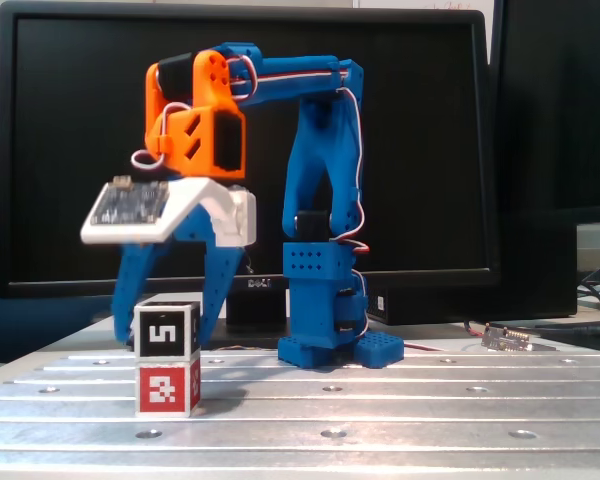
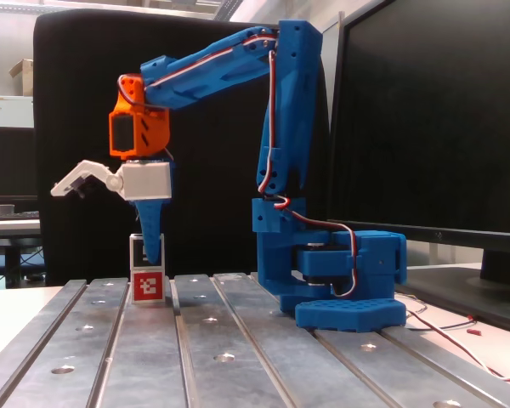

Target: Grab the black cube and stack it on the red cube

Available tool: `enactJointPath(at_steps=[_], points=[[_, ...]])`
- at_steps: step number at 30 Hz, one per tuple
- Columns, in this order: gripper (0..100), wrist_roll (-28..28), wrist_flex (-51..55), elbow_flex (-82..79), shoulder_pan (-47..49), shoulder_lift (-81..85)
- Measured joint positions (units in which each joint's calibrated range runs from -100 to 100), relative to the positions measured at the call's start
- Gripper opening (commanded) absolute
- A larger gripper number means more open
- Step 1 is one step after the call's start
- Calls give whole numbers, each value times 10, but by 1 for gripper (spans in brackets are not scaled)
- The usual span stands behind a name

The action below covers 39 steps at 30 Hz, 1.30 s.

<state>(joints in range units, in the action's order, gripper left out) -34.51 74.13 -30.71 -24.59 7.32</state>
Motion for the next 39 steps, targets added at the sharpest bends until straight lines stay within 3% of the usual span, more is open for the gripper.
enactJointPath(at_steps=[8,18,39], points=[[38,0,1,0,1,-1],[38,-1,48,9,1,-1],[38,-2,249,271,21,-1]])
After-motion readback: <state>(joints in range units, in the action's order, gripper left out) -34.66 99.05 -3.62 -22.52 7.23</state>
